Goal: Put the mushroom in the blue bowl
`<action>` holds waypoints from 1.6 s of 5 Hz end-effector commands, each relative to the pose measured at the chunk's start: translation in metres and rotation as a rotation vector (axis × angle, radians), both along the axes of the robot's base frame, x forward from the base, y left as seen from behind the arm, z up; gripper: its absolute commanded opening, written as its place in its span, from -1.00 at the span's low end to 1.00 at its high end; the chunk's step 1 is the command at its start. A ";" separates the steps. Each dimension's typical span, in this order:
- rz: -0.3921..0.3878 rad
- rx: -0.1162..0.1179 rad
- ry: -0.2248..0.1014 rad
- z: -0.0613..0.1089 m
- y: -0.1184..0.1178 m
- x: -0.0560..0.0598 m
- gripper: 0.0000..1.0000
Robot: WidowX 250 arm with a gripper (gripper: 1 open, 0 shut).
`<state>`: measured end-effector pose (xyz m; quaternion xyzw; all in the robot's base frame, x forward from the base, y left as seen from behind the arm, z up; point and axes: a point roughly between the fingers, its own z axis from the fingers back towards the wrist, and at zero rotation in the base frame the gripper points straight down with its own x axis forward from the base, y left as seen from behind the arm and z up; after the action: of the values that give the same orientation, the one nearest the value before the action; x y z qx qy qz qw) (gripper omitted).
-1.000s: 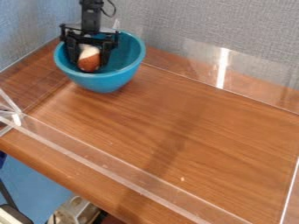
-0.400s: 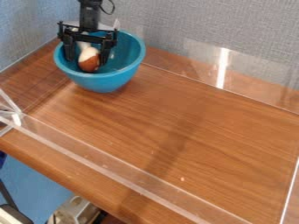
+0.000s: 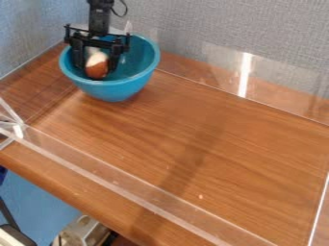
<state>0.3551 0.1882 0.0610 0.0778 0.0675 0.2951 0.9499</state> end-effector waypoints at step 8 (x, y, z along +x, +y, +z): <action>-0.010 0.128 -0.137 0.073 -0.010 0.005 1.00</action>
<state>0.3565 0.1817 0.0888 0.1126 0.0406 0.2996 0.9465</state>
